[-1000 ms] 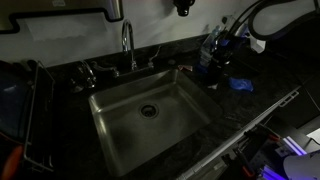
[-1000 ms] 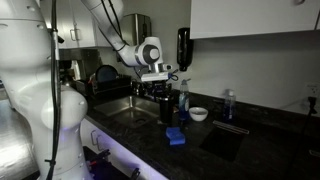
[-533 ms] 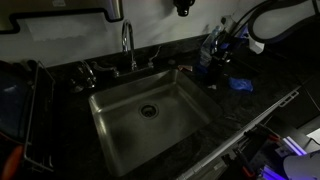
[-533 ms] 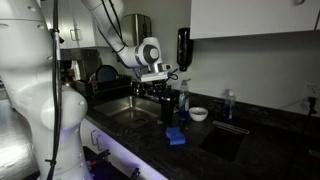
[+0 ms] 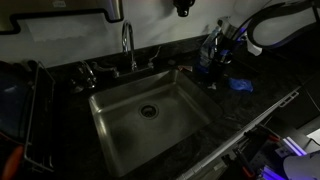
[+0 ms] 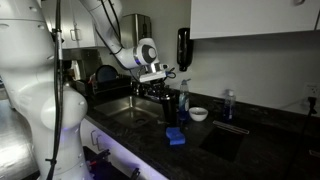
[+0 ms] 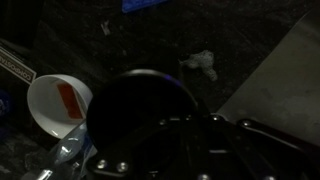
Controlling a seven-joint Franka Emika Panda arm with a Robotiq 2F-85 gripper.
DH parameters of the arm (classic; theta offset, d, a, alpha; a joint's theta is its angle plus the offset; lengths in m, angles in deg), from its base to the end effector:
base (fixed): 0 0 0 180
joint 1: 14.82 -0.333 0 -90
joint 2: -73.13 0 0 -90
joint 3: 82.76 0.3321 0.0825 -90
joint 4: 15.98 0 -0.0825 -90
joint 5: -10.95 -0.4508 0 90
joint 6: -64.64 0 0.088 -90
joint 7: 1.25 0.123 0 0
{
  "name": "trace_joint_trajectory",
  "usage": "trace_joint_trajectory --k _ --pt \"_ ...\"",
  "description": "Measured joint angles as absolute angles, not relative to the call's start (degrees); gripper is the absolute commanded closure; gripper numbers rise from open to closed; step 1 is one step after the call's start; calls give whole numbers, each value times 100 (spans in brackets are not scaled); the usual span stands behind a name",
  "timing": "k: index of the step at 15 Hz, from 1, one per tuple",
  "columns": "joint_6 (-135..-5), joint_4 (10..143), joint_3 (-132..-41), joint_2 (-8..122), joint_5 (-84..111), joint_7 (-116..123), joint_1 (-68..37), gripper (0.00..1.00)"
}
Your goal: Pick up the cup from the counter, spill the water in the cup into the sink and put the cup in the sink
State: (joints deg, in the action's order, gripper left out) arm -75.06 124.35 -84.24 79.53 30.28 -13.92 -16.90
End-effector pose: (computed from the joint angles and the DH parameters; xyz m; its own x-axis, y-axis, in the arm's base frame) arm 0.5273 0.0016 0.3058 0.8864 0.4627 0.0169 0.4449 -0.8613 0.2453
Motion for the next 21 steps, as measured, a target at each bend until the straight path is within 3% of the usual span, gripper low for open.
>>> trace_joint_trajectory --k 7,21 --pt "-7421 12298 -7996 8182 3094 -1305 -1900 98" --pt "-6283 11848 -7778 8543 -300 -2448 -3029 98"
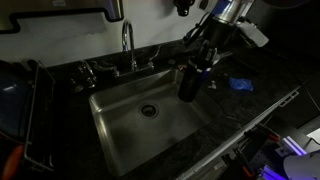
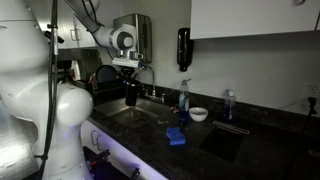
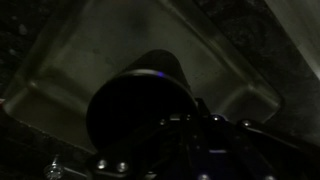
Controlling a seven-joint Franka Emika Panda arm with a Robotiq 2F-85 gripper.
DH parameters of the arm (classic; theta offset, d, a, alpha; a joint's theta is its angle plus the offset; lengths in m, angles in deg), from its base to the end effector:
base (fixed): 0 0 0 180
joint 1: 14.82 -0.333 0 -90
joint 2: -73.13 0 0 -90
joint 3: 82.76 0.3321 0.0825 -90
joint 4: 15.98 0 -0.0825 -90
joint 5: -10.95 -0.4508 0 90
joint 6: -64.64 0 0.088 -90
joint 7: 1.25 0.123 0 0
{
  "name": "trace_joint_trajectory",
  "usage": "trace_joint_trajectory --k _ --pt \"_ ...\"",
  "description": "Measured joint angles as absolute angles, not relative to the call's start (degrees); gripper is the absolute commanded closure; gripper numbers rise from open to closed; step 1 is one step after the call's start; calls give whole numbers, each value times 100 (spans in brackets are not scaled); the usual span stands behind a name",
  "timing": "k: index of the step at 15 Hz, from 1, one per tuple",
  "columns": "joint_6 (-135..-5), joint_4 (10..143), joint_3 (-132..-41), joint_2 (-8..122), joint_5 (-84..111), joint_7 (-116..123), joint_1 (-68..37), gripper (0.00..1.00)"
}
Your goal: Pick up the cup from the counter, spill the water in the cup into the sink and put the cup in the sink
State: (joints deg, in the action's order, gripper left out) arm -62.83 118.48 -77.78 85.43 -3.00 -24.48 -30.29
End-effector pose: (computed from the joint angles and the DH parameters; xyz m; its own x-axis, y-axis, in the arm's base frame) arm 0.4977 0.1970 0.3911 0.8101 0.5677 0.1462 0.5850 -0.7989 -0.1397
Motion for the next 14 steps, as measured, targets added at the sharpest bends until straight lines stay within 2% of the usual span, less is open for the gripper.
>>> trace_joint_trajectory --k 7,14 --pt "-6147 11923 -7785 7850 -2033 -3325 -3066 98" --pt "-6151 11846 -7678 7245 -2966 -3426 -3022 98"
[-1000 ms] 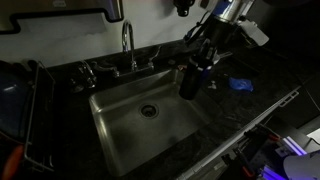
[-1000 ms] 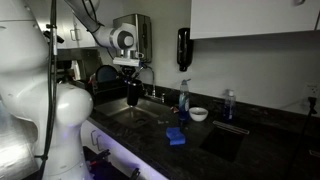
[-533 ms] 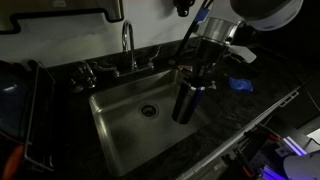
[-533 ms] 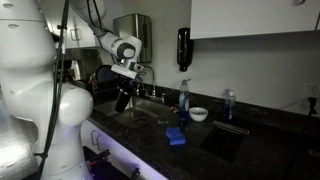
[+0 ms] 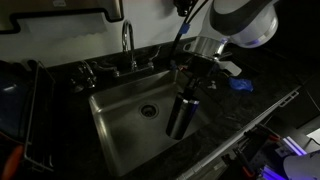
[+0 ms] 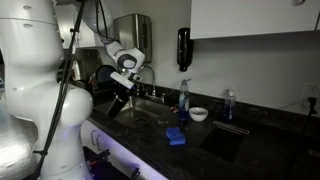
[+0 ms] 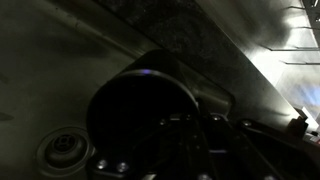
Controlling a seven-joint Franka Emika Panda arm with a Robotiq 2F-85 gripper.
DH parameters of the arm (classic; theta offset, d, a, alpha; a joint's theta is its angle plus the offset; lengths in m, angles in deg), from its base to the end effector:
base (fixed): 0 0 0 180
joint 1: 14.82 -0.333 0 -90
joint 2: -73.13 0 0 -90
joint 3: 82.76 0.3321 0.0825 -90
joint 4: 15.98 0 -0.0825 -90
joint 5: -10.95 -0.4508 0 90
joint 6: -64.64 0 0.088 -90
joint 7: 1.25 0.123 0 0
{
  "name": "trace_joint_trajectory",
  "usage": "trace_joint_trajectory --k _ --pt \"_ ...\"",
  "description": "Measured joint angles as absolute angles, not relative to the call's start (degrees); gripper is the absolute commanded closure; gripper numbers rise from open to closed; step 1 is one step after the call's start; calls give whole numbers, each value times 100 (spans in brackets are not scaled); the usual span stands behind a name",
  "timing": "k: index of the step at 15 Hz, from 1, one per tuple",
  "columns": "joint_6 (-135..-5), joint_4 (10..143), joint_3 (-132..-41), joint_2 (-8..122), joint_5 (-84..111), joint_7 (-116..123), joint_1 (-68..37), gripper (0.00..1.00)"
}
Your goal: Pick up the cup from the counter, spill the water in the cup into the sink and put the cup in the sink
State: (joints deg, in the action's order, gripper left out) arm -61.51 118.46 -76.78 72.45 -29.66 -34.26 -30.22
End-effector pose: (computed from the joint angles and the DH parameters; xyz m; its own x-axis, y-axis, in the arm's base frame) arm 0.4905 0.2252 0.2758 0.8933 0.4480 0.0356 0.3980 -0.7518 -0.5257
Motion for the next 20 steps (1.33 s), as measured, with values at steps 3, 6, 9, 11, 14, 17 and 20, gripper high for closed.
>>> trace_joint_trajectory --k 3,6,9,11,14,17,20 --pt "-6202 11759 -7637 7081 -3262 -3346 -2974 98" --pt "-6582 11662 -7592 6942 -3277 -2896 -2925 98" --pt "-6874 11515 -7508 6806 -3277 -2559 -2918 98" --pt "-6955 11363 -7409 6693 -3283 -2396 -2918 98" --pt "-7021 11116 -7232 6505 -3374 -2222 -2920 98" --pt "-7026 10902 -7119 6295 -3737 -2176 -2917 98" --pt "-7051 10779 -7107 6119 -4265 -2175 -2894 98"
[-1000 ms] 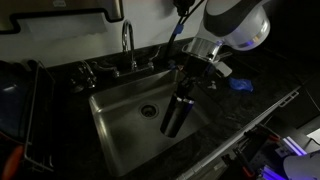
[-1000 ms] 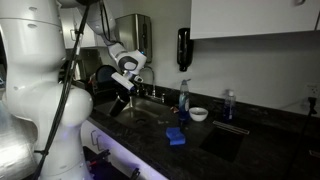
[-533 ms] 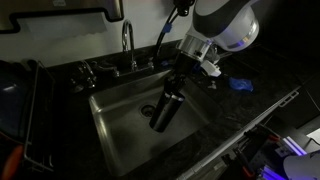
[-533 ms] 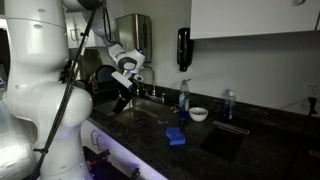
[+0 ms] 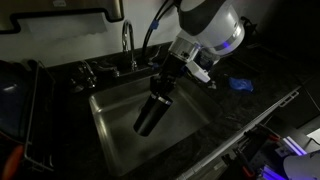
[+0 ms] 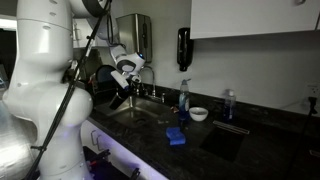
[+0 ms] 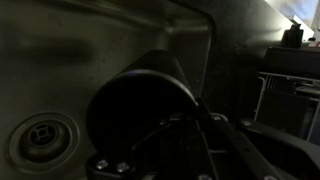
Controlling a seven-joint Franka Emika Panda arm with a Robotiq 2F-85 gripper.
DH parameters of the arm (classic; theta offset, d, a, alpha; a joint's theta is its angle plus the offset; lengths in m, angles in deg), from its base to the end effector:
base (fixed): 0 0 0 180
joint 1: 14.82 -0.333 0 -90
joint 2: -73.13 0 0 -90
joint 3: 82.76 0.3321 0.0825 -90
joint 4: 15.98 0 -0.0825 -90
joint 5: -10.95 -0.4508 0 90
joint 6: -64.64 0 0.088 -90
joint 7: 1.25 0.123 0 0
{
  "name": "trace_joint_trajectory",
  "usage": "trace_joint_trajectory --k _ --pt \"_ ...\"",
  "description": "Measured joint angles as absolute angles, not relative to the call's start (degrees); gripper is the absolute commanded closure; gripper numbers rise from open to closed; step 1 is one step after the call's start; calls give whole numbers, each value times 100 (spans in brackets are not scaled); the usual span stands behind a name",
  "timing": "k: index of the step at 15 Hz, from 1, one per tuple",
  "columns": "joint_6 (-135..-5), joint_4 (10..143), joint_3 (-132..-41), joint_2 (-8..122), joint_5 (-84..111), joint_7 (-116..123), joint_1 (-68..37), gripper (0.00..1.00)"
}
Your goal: Pick up the cup from the counter, spill the water in the cup into the sink and put the cup in the sink
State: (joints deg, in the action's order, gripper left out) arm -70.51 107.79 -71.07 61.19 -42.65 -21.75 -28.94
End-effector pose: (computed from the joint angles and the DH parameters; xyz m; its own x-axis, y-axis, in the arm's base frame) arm 0.5473 0.2868 0.2623 0.9935 0.1133 -0.0106 0.0811 -0.7702 -0.6326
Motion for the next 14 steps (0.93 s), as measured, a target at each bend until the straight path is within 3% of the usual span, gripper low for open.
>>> trace_joint_trajectory --k 14 --pt "-7042 10662 -7099 5681 -6959 -3688 -2781 98"
